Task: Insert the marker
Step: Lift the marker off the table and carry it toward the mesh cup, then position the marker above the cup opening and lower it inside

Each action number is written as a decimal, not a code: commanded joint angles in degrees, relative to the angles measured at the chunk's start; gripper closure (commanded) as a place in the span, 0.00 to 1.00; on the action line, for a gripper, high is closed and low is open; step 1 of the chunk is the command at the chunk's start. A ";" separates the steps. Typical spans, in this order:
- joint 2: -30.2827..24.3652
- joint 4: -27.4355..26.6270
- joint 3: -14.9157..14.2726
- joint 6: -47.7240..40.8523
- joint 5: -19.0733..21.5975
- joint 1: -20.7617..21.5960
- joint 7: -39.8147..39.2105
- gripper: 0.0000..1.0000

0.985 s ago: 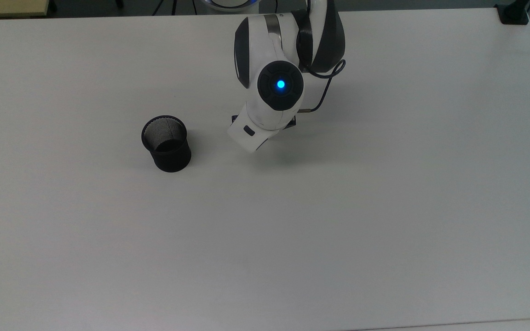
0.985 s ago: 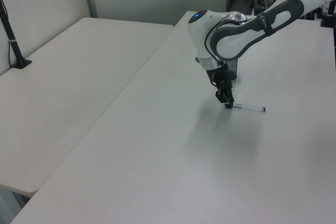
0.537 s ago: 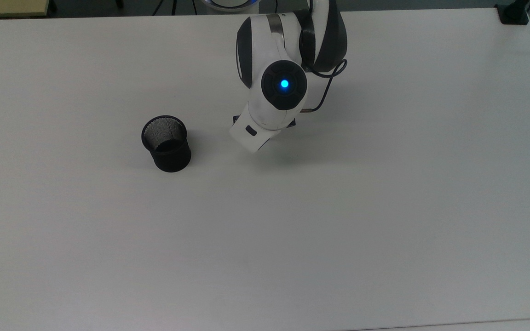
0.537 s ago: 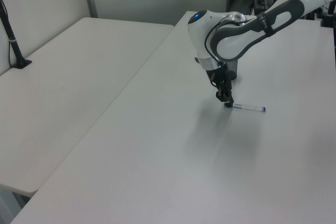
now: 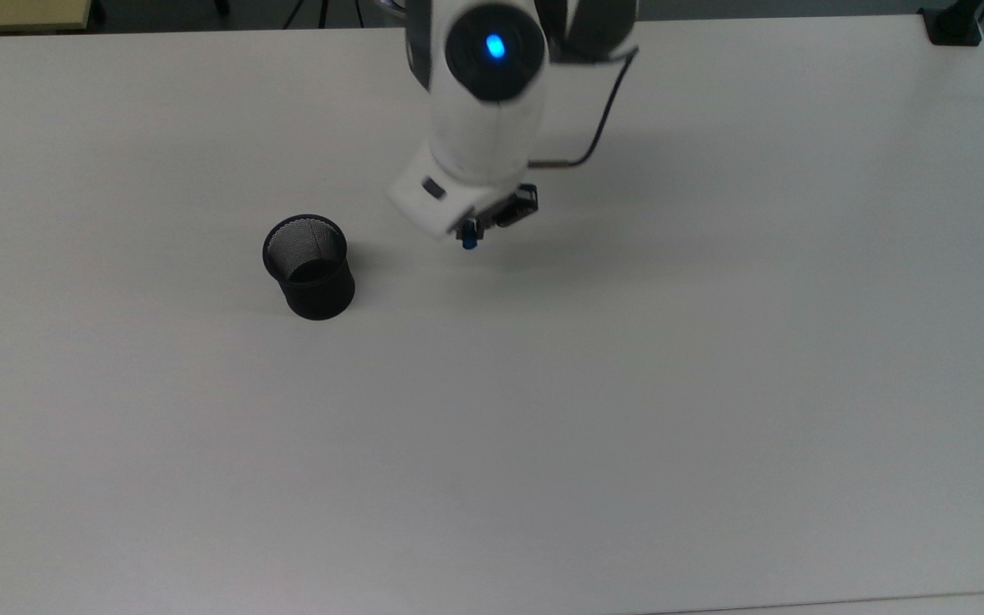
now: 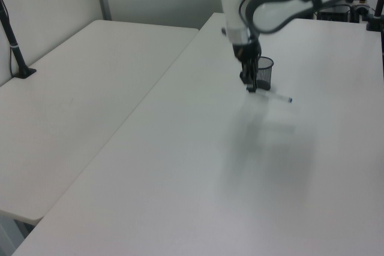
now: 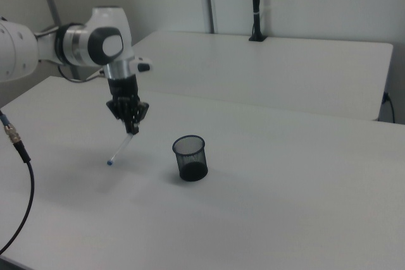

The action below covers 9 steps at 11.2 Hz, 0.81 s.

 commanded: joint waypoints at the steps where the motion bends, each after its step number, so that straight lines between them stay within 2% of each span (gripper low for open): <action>1: -8.06 -2.85 -0.40 6.77 -0.11 -4.26 0.93 0.98; 2: -8.94 -2.93 -0.67 10.19 -0.11 -5.58 1.37 0.98; 5: -11.49 -3.81 -4.00 17.50 1.02 -7.70 1.46 0.98; 7: -12.82 -7.31 -5.76 23.47 2.00 -8.58 1.55 0.99; 9: -11.69 -8.99 -7.43 29.71 2.00 -8.58 1.55 0.99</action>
